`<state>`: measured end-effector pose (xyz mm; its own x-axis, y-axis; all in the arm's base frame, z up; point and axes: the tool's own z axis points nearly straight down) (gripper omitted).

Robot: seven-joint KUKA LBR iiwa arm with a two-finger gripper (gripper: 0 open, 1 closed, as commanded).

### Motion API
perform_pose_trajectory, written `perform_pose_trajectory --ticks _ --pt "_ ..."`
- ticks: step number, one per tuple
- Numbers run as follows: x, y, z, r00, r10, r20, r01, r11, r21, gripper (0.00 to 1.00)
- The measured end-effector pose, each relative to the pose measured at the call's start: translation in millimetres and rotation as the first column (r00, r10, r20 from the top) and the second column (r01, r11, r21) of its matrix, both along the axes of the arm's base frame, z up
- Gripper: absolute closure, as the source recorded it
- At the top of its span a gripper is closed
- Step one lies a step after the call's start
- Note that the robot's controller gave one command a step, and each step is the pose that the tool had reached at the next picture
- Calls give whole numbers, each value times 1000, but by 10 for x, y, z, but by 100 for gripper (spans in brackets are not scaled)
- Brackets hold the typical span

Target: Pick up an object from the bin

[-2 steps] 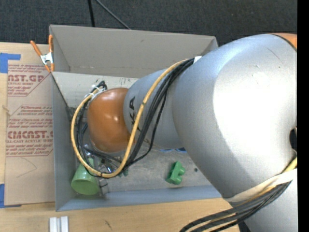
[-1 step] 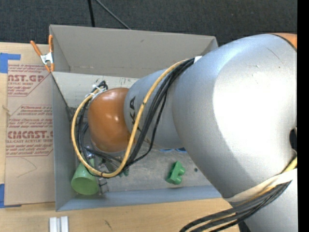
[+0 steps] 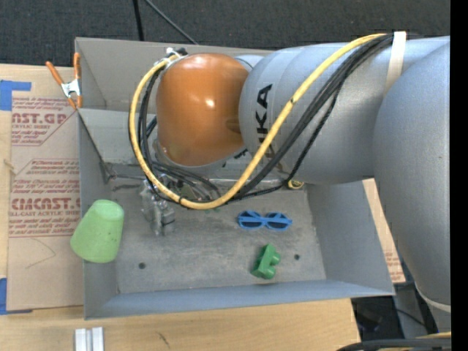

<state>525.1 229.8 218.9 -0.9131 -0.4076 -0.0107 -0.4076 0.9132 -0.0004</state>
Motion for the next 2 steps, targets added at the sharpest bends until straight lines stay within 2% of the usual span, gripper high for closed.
perform_pose_trajectory --ticks 1,2 --pt "-20 1 -50 1000 1 -7 -1 1000 -3 0" --pt "-372 -730 -544 998 59 -16 -59 998 -7 0"
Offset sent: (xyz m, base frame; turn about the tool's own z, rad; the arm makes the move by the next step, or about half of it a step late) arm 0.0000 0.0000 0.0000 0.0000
